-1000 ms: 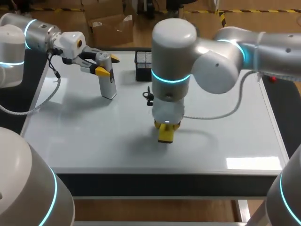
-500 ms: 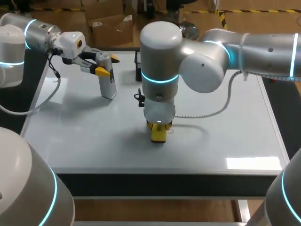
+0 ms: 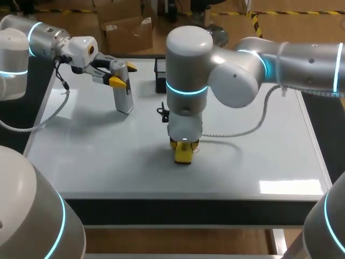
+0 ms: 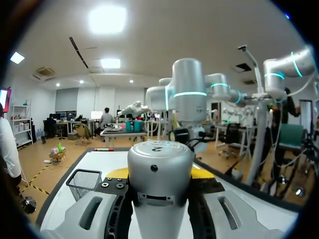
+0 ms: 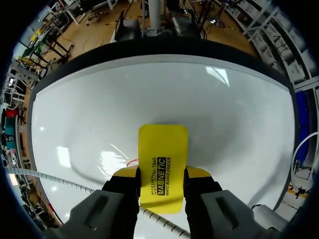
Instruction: Pick up the inspection probe, press it on each red-marked spot on the whiteboard one by one, put down the probe, pick up the eraser, and wipe off all the red marks.
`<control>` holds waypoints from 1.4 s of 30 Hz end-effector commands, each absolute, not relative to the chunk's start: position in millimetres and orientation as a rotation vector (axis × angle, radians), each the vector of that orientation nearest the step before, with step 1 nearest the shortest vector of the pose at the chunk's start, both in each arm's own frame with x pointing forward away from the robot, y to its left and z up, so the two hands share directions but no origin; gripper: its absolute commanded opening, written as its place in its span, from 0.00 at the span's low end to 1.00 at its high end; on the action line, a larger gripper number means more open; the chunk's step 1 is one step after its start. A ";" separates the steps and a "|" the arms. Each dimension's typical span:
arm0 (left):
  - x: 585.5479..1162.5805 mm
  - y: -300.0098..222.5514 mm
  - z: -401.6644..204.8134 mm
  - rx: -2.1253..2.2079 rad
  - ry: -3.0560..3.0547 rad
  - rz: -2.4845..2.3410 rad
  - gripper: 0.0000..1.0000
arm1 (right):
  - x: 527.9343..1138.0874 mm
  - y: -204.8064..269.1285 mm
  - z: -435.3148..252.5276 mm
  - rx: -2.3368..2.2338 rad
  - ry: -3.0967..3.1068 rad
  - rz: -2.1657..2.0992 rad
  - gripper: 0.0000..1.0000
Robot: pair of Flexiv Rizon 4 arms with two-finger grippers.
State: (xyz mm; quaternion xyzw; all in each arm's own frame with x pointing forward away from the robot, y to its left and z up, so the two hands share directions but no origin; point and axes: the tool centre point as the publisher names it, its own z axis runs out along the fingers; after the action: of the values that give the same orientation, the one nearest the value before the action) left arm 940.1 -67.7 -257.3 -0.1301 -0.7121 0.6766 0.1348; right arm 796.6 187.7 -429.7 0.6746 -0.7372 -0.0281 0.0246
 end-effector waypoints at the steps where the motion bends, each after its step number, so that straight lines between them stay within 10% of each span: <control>1: 940.3 -67.4 -255.5 -0.378 -2.066 1.956 0.00 | 796.4 179.7 -432.0 2.087 -2.285 -0.095 0.00; 42: 940.3 -67.4 -255.5 -0.378 -2.066 1.956 0.00 | 793.5 92.8 -399.6 1.911 -2.449 -0.039 0.00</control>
State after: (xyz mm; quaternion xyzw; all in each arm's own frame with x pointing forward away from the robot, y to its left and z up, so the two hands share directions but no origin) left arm 940.2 -67.7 -257.3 -0.1302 -0.7121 0.6766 0.1348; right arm 793.2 100.3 -409.8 0.6130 -0.7898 -0.0119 0.0169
